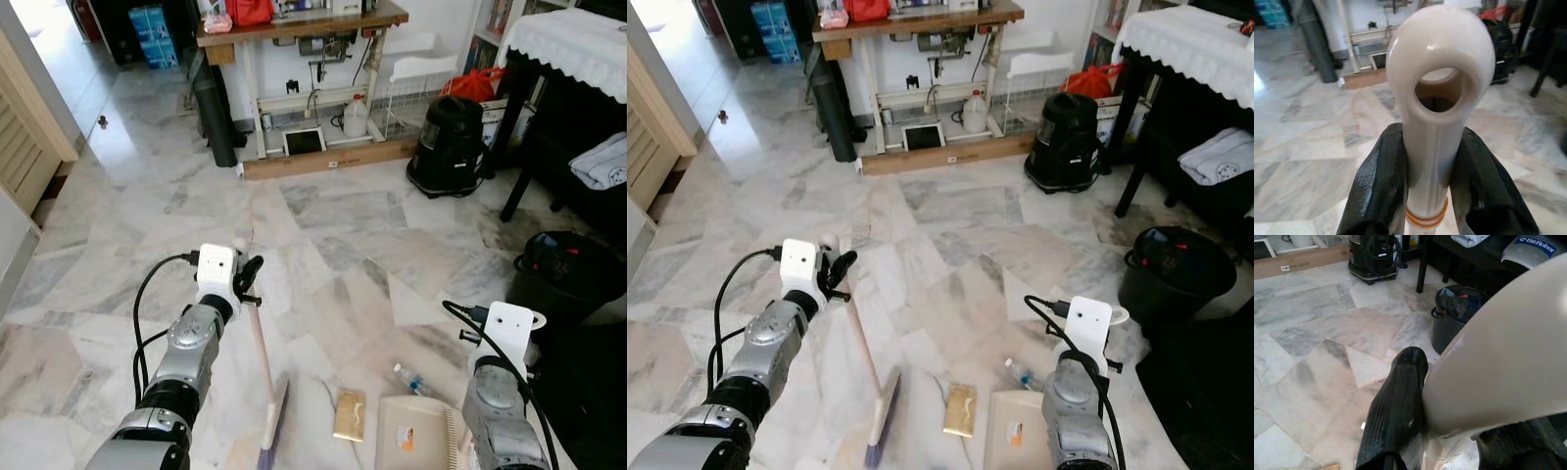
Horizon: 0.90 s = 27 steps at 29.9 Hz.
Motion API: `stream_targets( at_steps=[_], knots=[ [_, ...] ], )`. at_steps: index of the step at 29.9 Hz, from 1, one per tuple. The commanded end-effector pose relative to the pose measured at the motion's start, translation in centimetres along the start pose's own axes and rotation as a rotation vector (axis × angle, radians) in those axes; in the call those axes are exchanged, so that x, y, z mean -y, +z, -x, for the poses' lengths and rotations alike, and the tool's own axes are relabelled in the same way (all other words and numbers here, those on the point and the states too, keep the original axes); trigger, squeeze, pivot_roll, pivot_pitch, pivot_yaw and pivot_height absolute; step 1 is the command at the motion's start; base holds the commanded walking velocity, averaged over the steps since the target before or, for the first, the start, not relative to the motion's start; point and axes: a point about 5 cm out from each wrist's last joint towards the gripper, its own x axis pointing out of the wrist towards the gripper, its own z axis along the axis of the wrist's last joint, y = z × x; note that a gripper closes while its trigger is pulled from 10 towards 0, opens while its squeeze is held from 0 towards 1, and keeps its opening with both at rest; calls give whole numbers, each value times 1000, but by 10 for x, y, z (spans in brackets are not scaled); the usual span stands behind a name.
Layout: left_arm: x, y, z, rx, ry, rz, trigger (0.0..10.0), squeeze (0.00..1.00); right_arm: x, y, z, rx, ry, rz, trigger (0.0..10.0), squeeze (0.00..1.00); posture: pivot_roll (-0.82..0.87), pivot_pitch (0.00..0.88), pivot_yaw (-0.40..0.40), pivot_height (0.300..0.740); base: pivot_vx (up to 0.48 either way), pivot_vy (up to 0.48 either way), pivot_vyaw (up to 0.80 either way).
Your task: Sweep floor
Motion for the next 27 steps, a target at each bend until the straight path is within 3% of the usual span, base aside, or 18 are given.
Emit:
stream_targets(
  at_steps=[1,4,11,20,27],
  knots=[
    [2,3,-3,11,-9,-18,10000,0,-4,-3,2,-7,11,11,10000,0,-158,21,64,740,0,0,0],
    [10,-2,-2,-7,-34,27,10000,0,-4,-4,1,-5,10,12,10000,0,-159,22,62,740,0,0,0],
    [12,-10,-2,-42,-27,205,10000,0,-3,-1,-1,3,16,19,10000,0,-165,10,58,740,0,0,0],
    [15,-18,0,-99,-88,247,10000,0,-1,-1,-1,3,15,18,10000,0,-173,2,61,740,0,0,0],
    [20,-25,1,-160,-164,498,10000,0,-4,-3,1,-3,23,12,10000,0,-171,14,62,740,0,0,0]
  ],
)
